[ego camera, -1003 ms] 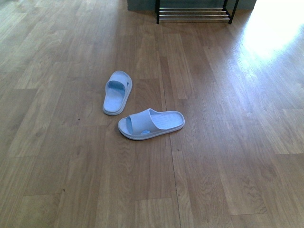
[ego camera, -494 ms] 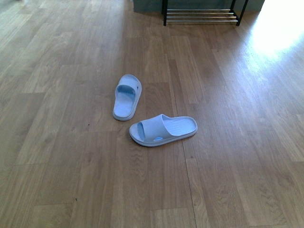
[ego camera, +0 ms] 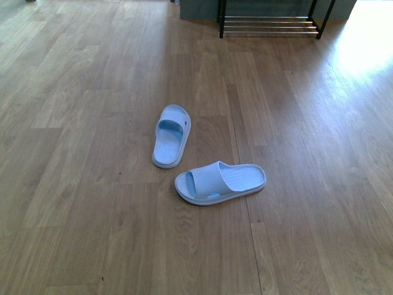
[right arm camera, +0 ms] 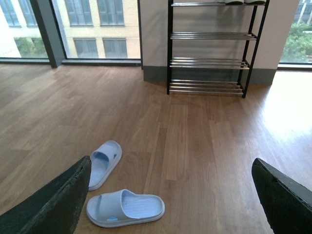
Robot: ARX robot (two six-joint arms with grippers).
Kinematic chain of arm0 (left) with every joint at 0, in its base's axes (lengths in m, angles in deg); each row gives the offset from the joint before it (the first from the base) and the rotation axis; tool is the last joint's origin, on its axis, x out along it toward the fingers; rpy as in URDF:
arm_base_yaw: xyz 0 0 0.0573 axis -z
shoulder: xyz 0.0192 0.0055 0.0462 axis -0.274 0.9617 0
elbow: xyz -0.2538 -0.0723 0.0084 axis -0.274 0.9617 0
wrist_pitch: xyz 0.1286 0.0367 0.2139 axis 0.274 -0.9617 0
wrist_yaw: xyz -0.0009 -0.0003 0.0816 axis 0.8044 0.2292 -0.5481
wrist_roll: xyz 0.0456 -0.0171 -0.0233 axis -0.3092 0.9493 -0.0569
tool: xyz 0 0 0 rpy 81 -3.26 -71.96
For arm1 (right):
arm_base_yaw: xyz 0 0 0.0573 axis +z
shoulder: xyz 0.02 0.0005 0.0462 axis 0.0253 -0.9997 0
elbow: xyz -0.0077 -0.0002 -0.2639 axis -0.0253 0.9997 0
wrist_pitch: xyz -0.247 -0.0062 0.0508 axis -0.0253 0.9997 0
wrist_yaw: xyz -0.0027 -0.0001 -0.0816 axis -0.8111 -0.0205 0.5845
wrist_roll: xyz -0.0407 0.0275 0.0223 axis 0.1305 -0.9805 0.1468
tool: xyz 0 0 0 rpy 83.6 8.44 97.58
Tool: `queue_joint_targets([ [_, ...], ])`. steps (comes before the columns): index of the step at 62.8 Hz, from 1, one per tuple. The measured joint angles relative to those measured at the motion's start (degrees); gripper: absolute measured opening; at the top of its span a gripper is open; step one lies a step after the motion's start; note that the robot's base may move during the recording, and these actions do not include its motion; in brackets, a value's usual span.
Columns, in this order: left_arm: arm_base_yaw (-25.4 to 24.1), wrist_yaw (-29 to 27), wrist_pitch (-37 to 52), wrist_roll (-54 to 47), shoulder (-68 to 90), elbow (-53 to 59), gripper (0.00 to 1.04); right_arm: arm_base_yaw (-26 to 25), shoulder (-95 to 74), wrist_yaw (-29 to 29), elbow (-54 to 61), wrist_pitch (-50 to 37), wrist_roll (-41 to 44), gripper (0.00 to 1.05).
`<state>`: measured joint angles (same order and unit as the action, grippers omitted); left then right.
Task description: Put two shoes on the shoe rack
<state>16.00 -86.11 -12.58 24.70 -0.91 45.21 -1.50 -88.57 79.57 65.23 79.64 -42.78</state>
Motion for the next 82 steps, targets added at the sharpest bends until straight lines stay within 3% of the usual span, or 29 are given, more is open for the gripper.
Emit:
queue_joint_targets([
  [78,0.00,-0.02,0.02,0.00,0.00,0.00,0.95,0.00,-0.02,0.00,0.00,0.00,0.00,0.95],
  [82,0.00,-0.02,0.00,0.00,0.00,0.00,0.95,-0.94,-2.05,-3.15,-0.09,0.11,1.68,0.95],
])
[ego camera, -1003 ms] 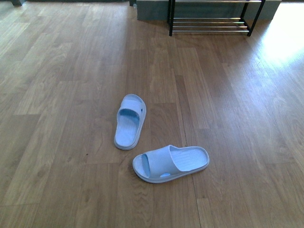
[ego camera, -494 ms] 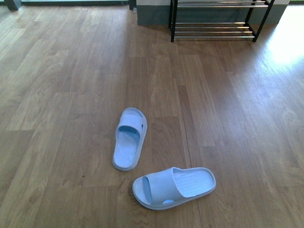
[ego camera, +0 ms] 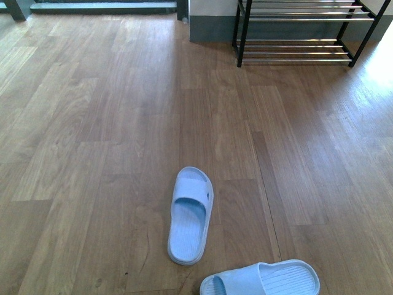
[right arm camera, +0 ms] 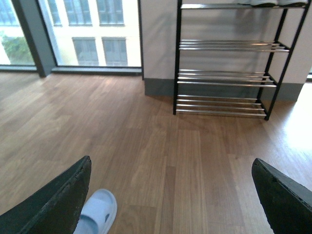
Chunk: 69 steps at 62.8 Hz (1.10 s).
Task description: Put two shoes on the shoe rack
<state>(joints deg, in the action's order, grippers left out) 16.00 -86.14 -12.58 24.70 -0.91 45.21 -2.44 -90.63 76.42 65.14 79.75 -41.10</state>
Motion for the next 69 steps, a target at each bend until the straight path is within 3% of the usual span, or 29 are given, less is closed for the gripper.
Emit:
queue_joint_targets([
  [4,0.00,0.04,0.00,0.00,0.00,0.00,0.95,-1.92,-7.67,-4.26,-0.02,-4.28,3.15,0.95],
  [11,0.00,0.02,0.02,0.00,0.00,0.00,0.95,-5.35,-29.79,-11.34,-0.02,-20.39,9.38,0.95],
  [23,0.00,0.02,0.00,0.00,0.00,0.00,0.95,-4.96,-82.95,-13.20,-4.61,-53.42,22.56,0.95],
  [30,0.00,0.02,0.00,-0.02,0.00,0.00,0.95,-3.43,-106.55,-13.66,-9.75,-62.82,27.91,0.95],
  [47,0.00,0.02,0.00,0.00,0.00,0.00,0.95,-2.49,-145.20,-15.69,-23.45,-60.04,40.59,0.95],
  [69,0.00,0.02,0.00,0.00,0.00,0.00,0.95,-3.30,-163.93,-13.99,-38.36,-56.33,47.28,0.95],
])
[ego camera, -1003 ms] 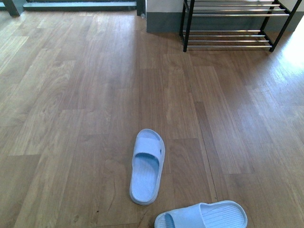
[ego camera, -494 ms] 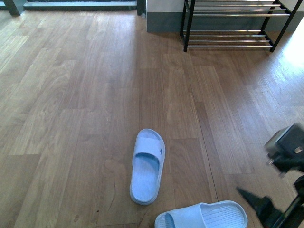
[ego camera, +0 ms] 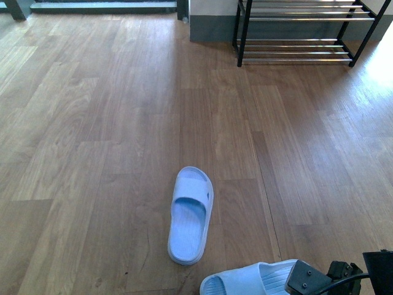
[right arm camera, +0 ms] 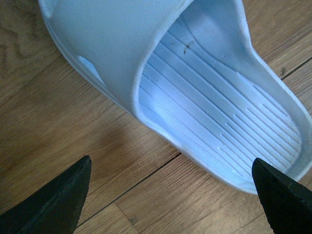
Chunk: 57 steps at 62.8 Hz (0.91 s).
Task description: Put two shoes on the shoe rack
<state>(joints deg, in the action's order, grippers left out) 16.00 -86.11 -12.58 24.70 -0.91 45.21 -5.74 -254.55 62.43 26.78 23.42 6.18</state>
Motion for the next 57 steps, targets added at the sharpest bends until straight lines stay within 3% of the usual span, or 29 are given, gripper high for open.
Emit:
queue_joint_targets([
  [35,0.00,0.00,0.00,0.00,0.00,0.00,0.95,2.97,-8.09,-3.69,-8.13,1.62,-3.61,0.95],
  [44,0.00,0.00,0.00,0.00,0.00,0.00,0.95,3.02,-8.17,-3.54,-9.27,2.36,-4.28,0.77],
  [50,0.00,0.00,0.02,0.00,0.00,0.00,0.95,3.34,-8.15,-3.67,-9.92,2.01,-5.90,0.55],
  [57,0.00,0.00,0.00,0.00,0.00,0.00,0.95,5.14,-8.15,-5.27,-9.68,1.20,-7.26,0.37],
])
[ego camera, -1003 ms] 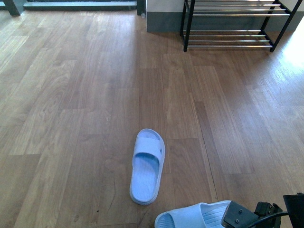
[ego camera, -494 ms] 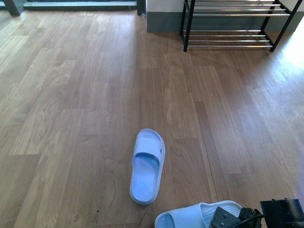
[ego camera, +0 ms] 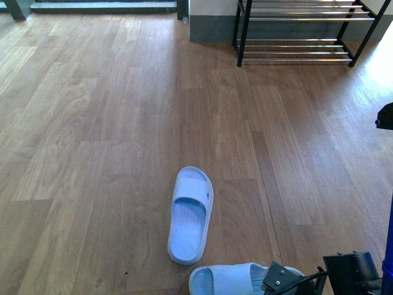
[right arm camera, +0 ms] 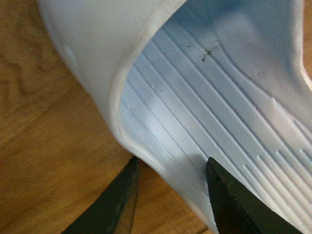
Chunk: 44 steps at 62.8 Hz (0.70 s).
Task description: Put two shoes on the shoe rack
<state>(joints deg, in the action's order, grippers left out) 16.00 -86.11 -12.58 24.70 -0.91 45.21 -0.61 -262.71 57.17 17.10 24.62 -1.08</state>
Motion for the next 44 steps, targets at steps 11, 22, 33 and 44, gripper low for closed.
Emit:
queue_joint_targets([
  [11,0.00,0.00,0.00,0.00,0.00,0.00,0.95,2.93,0.15,-0.79,1.77,-2.93,-2.78,0.09],
  [22,0.00,0.00,0.02,-0.02,0.00,0.00,0.95,4.76,0.57,-0.81,2.95,-5.62,-5.38,0.01],
  [33,0.00,0.00,0.00,0.00,0.00,0.00,0.95,6.32,2.38,-1.68,3.93,-6.84,-9.16,0.35],
  [44,0.00,0.00,0.00,0.00,0.00,0.00,0.95,8.00,2.58,-1.66,3.45,-6.84,-12.41,0.67],
])
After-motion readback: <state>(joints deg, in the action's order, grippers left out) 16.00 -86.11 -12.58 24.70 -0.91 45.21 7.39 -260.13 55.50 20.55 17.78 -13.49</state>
